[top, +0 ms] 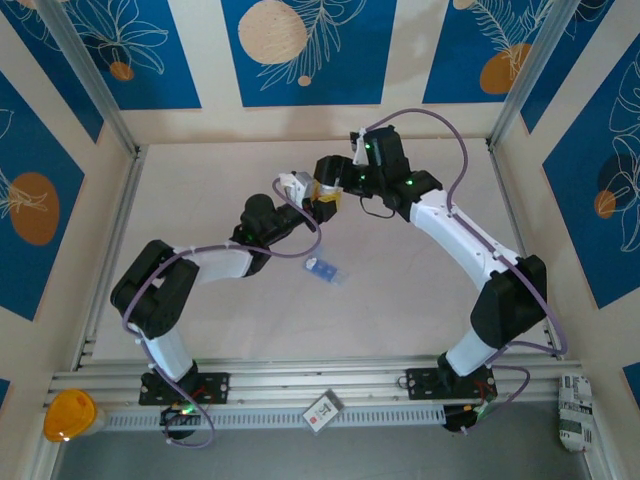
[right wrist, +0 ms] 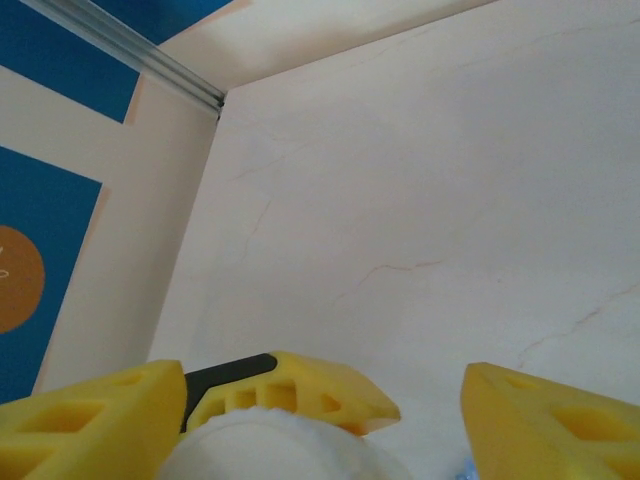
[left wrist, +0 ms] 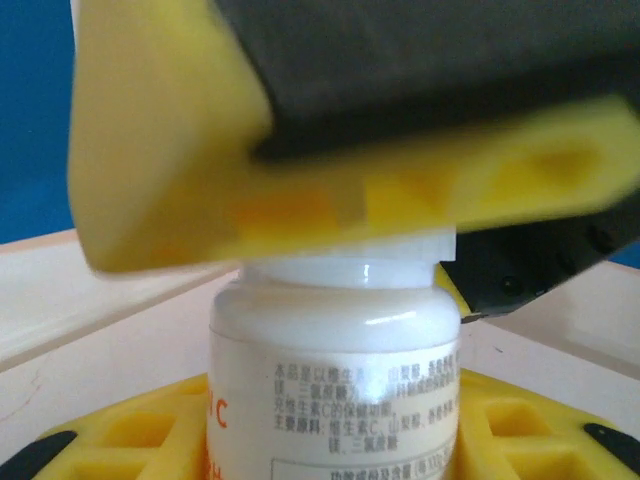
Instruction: Sort the pills into containers
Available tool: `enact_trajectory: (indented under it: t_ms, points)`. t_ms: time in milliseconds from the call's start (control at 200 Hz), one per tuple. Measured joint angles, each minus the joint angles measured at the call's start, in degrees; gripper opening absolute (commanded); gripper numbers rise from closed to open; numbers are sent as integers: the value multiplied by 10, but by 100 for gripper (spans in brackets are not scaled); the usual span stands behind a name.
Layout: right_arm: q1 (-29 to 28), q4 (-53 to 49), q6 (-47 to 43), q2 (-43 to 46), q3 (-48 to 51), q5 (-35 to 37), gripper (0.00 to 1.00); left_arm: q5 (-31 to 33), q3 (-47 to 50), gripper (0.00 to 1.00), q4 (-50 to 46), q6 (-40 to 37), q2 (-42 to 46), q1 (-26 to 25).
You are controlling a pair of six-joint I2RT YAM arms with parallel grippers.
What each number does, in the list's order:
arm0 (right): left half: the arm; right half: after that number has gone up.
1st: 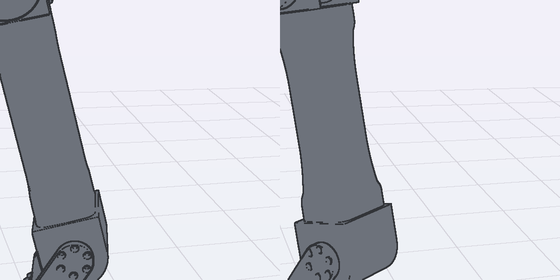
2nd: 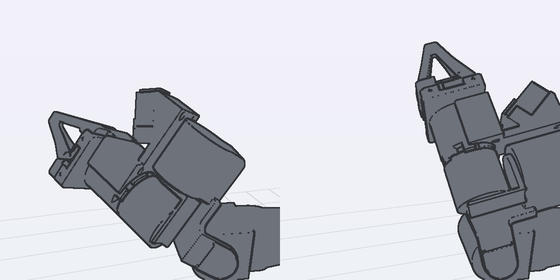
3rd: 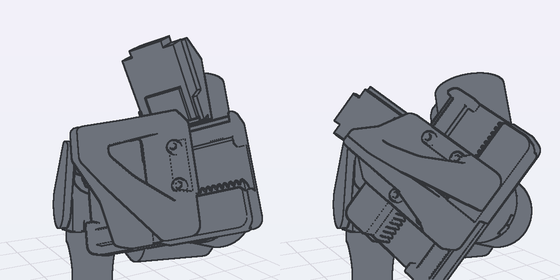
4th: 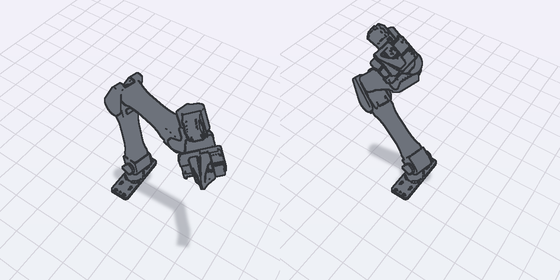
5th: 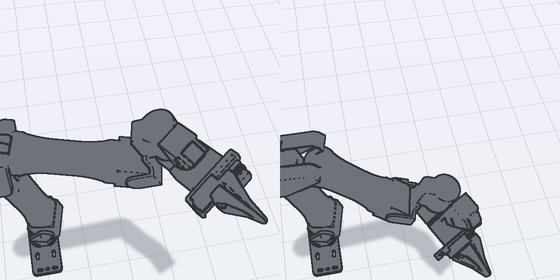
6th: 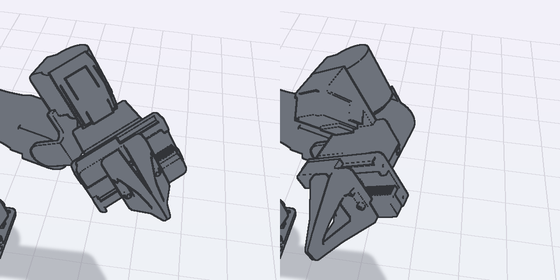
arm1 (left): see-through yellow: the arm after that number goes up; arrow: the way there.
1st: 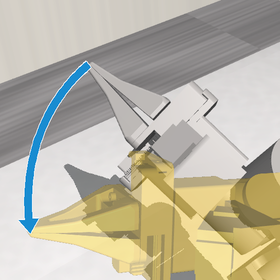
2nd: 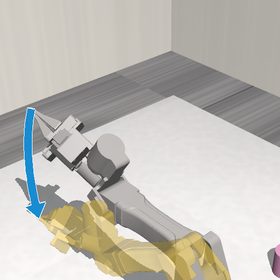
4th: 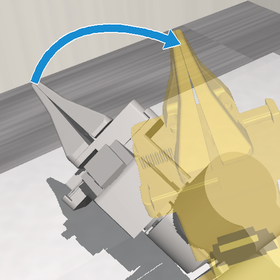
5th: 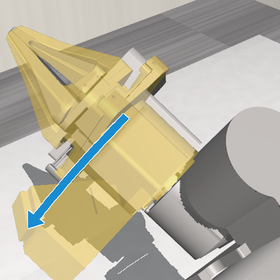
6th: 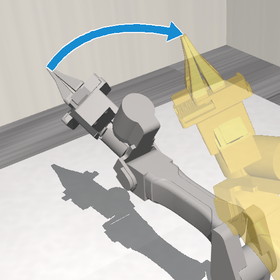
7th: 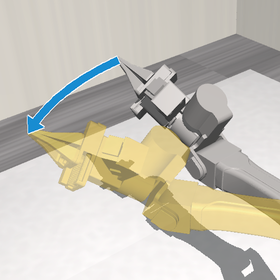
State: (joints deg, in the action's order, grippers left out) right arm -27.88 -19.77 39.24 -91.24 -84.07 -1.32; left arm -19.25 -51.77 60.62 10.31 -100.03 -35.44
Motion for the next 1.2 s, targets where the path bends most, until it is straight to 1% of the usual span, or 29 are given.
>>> enact_trajectory:
  t_ms: [155,340,465,605,710,870,970,1200]
  points:
    - [23,-3,7,10,-2,-19,88,-4,4,0,17,2,-7,3]
    - [56,20,-1,59,25,-66,87,-35,14,0,34,19,-13,20]
    - [82,54,-30,78,46,-114,86,-81,14,0,51,52,-15,44]
    - [99,85,-87,79,67,-170,86,-151,10,0,90,114,-29,70]
    - [100,97,-121,74,72,-212,86,-197,-1,0,113,158,-41,81]
    - [95,112,-148,62,69,-258,85,-240,-9,0,131,198,-45,82]
    - [86,111,-162,45,57,-268,83,-253,-12,0,140,213,-45,82]
    - [68,106,-178,24,44,-277,75,-264,-14,0,146,228,-45,82]
